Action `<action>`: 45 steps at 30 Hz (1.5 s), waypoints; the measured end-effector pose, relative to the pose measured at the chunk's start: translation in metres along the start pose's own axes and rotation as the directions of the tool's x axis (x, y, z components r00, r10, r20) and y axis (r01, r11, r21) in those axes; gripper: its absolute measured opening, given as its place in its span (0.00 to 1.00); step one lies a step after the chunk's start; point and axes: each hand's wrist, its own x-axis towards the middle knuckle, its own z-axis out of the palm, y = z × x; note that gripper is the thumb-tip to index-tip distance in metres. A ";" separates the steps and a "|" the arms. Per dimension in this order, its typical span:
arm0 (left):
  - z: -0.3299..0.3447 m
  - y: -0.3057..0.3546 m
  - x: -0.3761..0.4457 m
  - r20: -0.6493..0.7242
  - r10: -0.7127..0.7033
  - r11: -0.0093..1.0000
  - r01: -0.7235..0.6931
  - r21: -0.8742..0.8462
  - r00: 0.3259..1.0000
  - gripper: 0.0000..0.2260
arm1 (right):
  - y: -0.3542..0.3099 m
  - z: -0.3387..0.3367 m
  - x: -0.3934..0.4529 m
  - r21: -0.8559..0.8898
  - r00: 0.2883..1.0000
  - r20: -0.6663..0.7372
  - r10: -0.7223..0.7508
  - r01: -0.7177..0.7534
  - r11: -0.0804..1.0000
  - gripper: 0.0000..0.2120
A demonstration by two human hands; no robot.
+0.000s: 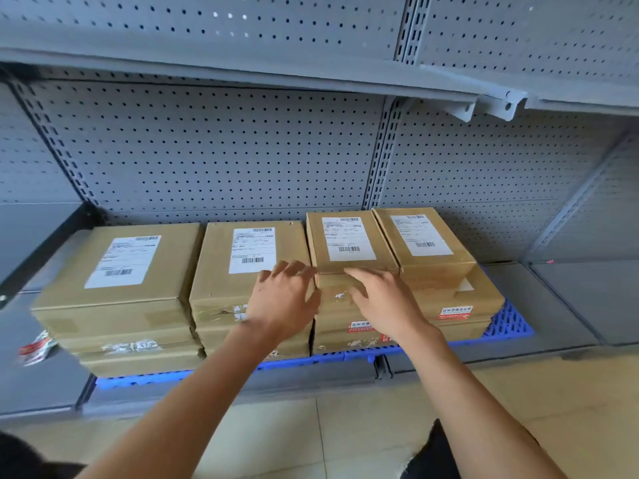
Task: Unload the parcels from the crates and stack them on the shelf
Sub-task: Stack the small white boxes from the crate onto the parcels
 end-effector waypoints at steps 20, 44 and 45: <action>-0.124 -0.204 -0.205 -0.153 -0.528 0.832 0.545 0.102 0.835 0.18 | -0.311 0.074 0.028 0.175 0.856 0.140 -0.498 0.473 0.863 0.16; -0.182 -0.343 -0.443 -0.237 -0.859 0.462 0.887 0.024 0.454 0.18 | -0.588 0.193 -0.034 0.297 0.525 0.324 -0.787 0.734 0.612 0.20; -0.184 -0.349 -0.460 -0.247 -0.870 0.438 0.899 0.008 0.426 0.18 | -0.604 0.196 -0.043 0.305 0.499 0.328 -0.802 0.748 0.590 0.20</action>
